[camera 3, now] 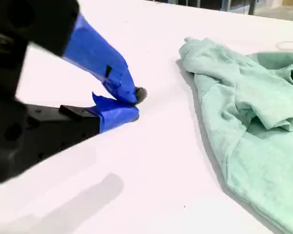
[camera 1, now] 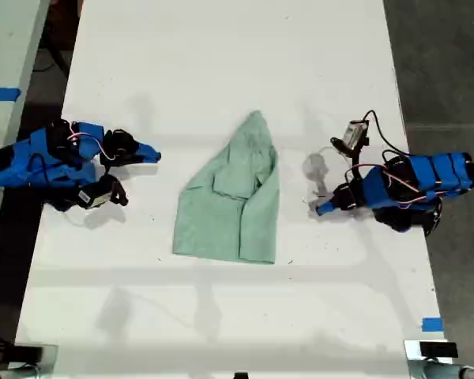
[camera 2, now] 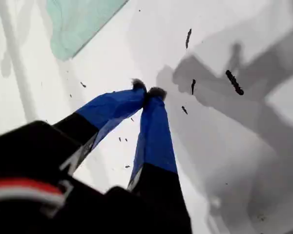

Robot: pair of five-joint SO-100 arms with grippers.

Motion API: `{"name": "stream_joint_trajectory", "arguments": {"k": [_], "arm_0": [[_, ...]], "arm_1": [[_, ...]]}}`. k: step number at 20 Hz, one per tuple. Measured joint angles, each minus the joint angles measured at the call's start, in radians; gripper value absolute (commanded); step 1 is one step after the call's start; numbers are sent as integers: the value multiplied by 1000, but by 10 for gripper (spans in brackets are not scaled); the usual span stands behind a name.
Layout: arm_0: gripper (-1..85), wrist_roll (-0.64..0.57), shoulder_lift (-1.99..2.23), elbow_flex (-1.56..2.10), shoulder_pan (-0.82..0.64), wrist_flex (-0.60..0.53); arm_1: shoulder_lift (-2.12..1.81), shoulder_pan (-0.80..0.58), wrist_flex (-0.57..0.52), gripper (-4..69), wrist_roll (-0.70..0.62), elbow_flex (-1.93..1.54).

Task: Fold t shirt

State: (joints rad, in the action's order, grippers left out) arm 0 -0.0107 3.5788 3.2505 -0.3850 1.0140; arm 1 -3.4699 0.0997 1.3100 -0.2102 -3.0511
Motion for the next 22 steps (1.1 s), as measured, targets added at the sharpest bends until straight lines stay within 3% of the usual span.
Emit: {"name": "stream_joint_trajectory", "arguments": {"k": [3, 7, 13, 15, 17, 18, 22], "arm_0": [[-2, 49, 0, 0, 60, 0], [-3, 307, -9, 0, 318, 0], [-4, 394, -109, -18, 414, -20], [38, 434, -383, -175, 445, 5], [198, 420, -818, -483, 471, 94], [233, 390, -1046, -666, 463, 141], [263, 285, -1704, -1088, 462, 160]], "arm_1": [[0, 0, 0, 19, 0, 0], [0, -2, 0, 19, 0, 0], [0, -9, 0, 19, 0, 0], [0, -9, 0, 19, 0, 0], [0, -9, 0, 19, 0, 0], [0, -9, 0, 19, 0, 0], [0, -9, 0, 19, 0, 0]]}}
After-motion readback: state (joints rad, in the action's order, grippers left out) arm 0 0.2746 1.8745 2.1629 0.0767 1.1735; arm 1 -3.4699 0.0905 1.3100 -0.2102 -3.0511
